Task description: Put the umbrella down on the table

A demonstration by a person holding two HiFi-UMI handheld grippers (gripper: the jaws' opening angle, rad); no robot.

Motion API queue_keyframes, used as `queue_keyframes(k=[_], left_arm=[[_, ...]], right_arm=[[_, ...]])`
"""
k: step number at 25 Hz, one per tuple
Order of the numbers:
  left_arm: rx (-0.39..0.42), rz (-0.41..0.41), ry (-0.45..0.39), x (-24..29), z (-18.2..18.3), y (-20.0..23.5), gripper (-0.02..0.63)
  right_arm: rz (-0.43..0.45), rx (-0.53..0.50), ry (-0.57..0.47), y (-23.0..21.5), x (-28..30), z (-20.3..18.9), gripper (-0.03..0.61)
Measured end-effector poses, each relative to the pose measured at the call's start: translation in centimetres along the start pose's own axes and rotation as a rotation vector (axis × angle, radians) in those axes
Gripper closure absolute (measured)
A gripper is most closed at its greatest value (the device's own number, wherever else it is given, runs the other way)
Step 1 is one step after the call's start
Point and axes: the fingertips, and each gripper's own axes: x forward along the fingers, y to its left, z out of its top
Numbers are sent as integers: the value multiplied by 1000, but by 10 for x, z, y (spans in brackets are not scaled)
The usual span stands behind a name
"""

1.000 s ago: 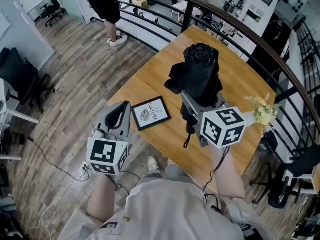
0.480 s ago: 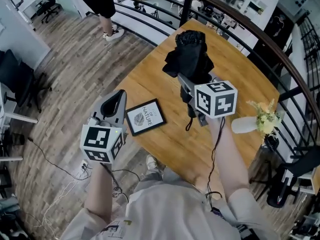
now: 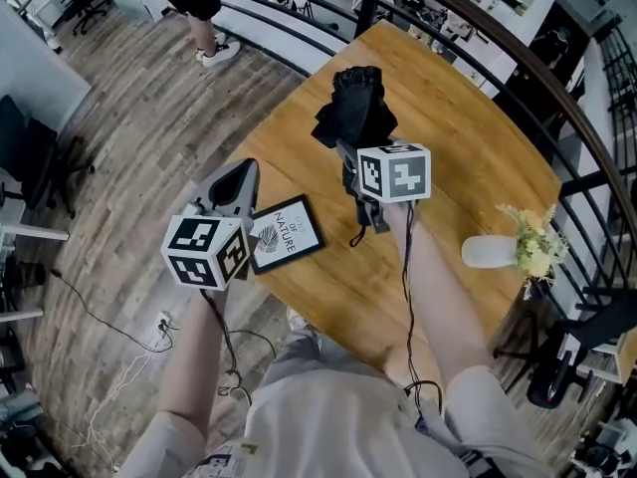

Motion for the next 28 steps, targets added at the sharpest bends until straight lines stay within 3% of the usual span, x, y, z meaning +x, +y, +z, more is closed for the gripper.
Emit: queue_keyframes(k=[8,16,18,21,28], left_arm=[[-66,0,147,48,-73,14,597],[-107,-27,239,64,-120,25,597],[-124,-64,266,65,-131,22,597],[-147,-135,286,66,-141,8,597],[-186,-161,297,58,-155,-1,597]], right_arm=[[-40,25,152,-32,67,-74,324],[-65,30,288,-40,112,-135,324],[-67,36,313,-41,122,-146,324],[-71,35,348,-46,135,-162,322],[-38,52,416,-43,143,-195,309]])
